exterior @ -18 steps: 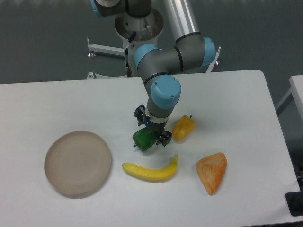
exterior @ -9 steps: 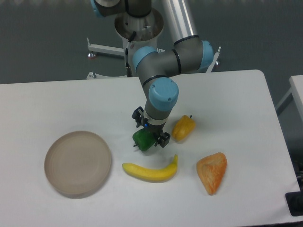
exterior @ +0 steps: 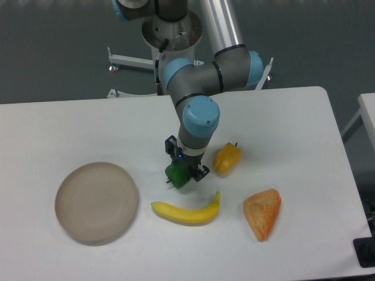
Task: Pick up the green pepper from the table
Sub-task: 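Lift the green pepper and carry it toward the orange wedge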
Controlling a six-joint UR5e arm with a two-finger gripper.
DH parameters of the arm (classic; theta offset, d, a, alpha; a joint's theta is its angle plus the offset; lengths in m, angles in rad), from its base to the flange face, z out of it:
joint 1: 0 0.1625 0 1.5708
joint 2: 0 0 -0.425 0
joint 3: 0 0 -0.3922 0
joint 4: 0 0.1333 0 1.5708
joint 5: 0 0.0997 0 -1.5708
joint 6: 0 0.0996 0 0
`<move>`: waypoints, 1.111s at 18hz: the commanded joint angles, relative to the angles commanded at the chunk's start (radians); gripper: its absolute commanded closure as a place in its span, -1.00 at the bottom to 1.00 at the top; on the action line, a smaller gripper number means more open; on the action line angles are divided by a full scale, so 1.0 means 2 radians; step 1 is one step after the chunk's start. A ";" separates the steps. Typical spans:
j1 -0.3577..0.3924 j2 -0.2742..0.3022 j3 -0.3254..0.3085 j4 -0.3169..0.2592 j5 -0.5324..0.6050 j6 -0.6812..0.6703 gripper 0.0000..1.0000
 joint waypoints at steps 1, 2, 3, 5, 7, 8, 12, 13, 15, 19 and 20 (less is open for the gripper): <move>0.001 0.001 0.002 0.000 0.000 0.002 0.20; 0.003 0.001 0.009 -0.001 0.000 0.008 0.20; 0.008 0.001 0.018 -0.003 0.001 0.018 0.20; 0.018 -0.001 0.039 -0.006 0.001 0.034 0.20; 0.033 -0.005 0.073 -0.018 0.001 0.048 0.20; 0.042 -0.008 0.086 -0.025 0.002 0.061 0.20; 0.074 -0.017 0.131 -0.028 0.007 0.113 0.20; 0.081 -0.020 0.141 -0.028 0.007 0.129 0.20; 0.097 -0.027 0.163 -0.046 0.011 0.157 0.20; 0.114 -0.033 0.178 -0.055 0.037 0.189 0.20; 0.119 -0.037 0.184 -0.055 0.039 0.189 0.20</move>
